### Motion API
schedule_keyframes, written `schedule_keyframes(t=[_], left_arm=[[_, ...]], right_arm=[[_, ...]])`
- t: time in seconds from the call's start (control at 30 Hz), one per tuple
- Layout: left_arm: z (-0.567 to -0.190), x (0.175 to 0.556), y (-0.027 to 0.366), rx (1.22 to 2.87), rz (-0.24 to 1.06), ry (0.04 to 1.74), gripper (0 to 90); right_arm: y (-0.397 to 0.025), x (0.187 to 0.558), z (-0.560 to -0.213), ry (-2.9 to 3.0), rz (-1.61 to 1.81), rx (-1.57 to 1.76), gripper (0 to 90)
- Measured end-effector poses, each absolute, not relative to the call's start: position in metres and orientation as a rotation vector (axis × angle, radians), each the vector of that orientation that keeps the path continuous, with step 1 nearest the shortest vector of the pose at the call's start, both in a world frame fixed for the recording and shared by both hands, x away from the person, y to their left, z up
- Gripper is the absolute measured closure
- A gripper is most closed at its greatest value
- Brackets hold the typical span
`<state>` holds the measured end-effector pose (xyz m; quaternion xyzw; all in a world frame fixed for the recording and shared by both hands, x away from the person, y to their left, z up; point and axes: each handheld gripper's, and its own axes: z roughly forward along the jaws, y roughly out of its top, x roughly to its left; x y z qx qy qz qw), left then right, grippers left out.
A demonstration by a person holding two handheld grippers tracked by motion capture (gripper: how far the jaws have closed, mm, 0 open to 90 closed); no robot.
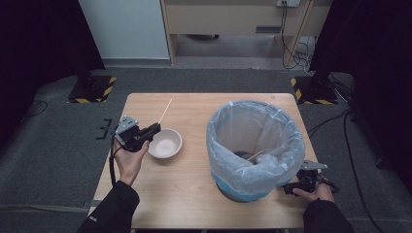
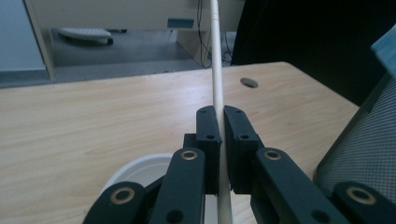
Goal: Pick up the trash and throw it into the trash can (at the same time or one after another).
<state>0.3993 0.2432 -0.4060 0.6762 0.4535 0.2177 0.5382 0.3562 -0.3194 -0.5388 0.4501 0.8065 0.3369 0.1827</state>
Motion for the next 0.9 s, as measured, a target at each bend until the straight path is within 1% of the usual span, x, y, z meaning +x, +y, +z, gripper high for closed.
schedule_keyframes(t=[0.17,0.9], left_arm=[[-0.391,0.391,0.240,1.565,0.517,1.030,85.0],[-0.336,0.356,0.224,1.466,0.545,0.812,85.0]], right_arm=[[-0.319,0.356,-0.539,2.276,0.951,1.270,0.8],[-0.319,0.356,-0.539,2.274,0.952,1.270,0.8]])
